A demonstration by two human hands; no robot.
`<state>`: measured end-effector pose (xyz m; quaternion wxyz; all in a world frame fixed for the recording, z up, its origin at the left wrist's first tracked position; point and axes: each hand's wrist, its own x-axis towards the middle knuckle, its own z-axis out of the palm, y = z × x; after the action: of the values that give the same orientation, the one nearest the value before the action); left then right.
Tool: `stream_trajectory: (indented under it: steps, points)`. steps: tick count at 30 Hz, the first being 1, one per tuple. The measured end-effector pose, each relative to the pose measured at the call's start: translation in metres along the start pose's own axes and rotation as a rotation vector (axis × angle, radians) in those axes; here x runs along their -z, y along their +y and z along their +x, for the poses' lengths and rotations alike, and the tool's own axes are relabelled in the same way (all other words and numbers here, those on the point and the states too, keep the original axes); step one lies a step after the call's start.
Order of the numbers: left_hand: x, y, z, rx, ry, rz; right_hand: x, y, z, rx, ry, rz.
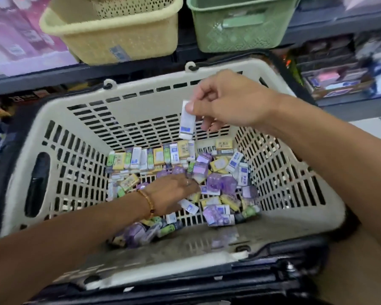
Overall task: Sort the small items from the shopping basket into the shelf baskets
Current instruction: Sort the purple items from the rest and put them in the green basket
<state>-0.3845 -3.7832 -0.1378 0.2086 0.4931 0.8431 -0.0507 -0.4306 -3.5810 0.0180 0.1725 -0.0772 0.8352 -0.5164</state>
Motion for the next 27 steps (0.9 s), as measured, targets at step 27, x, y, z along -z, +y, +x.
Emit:
stream_trajectory:
  steps: [27]
  points:
    - [0.02, 0.06, 0.032, 0.298, -0.08, -0.475, 0.012, -0.014, -0.004, 0.09, 0.03, -0.08]
